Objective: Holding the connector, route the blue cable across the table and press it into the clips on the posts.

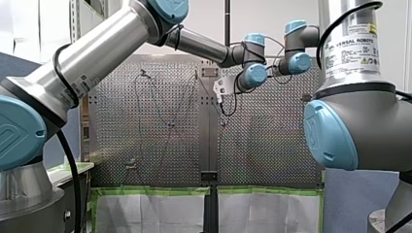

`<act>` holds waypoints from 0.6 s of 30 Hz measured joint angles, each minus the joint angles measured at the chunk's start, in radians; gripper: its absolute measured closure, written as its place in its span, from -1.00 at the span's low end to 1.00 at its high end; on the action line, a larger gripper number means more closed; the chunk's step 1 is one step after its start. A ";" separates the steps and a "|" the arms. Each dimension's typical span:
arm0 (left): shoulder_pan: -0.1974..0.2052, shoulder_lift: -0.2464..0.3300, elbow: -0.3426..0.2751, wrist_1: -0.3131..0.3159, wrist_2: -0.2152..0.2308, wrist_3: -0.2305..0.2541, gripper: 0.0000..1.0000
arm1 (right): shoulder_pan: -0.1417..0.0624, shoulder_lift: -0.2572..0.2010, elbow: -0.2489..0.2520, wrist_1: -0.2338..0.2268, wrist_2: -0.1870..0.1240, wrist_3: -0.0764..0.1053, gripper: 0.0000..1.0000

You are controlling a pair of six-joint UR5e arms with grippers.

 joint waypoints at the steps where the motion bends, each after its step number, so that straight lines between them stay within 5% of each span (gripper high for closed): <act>1: -0.001 0.003 0.000 0.001 0.000 0.001 1.00 | 0.000 -0.003 0.000 0.000 0.000 0.002 1.00; 18: 0.047 0.026 0.000 0.074 0.084 0.059 1.00 | -0.019 -0.004 0.000 -0.011 0.002 0.024 1.00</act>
